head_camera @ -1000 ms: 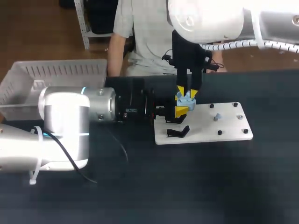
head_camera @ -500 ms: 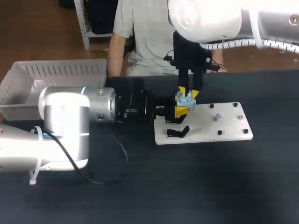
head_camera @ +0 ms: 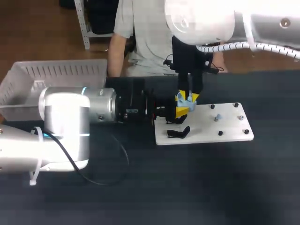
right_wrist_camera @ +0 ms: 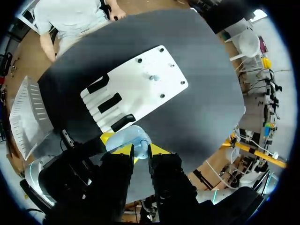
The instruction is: Pick up each earbud case from the left stands, insert the matching earbuds, close the lid, and place the case in the box.
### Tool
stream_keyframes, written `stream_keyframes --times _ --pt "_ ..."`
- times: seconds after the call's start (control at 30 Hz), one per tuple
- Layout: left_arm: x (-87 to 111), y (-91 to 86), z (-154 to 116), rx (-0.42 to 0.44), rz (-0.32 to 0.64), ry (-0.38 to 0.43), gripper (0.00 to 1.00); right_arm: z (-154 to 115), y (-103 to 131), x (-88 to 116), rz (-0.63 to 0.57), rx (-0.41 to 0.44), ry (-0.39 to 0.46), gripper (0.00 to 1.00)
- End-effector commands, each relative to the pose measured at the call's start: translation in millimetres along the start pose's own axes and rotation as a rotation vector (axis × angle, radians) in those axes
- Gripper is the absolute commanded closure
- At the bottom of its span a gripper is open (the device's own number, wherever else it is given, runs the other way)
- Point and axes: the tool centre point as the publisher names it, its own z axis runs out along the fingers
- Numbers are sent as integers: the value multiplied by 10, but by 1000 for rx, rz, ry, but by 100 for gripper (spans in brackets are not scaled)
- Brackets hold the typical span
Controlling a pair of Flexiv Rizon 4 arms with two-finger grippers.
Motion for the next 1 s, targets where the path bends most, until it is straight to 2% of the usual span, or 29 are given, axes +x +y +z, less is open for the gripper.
stream_keyframes --times 0.03,0.07,0.13,0.23,0.27,0.4,0.47,0.5,0.67,0.8,1.0 --pt "0 13 5 2 -1 1 100 11 81 -24 5 37 1 100" --pt "0 13 5 2 -1 1 100 11 85 -21 4 37 2 100" --pt "0 13 5 2 -1 1 100 1 85 -13 4 40 0 59" --pt "0 13 5 2 -1 1 100 -29 53 5 5 32 -4 40" --pt "0 13 5 2 -1 1 100 -47 29 20 5 23 -6 29" --pt "0 13 5 2 -1 1 100 -142 -61 62 5 -15 -15 31" --pt "0 13 5 2 -1 1 100 -188 -116 83 3 -34 -15 58" --pt "0 13 5 2 -1 1 100 -208 -154 93 2 -40 -12 62" --pt "0 13 5 2 -1 1 100 -314 -357 137 -31 -65 -8 56" --pt "0 13 5 2 -1 1 100 -414 -494 155 -107 -101 -14 51" --pt "0 13 5 2 -1 1 100 -417 -597 98 -195 -107 -72 46"
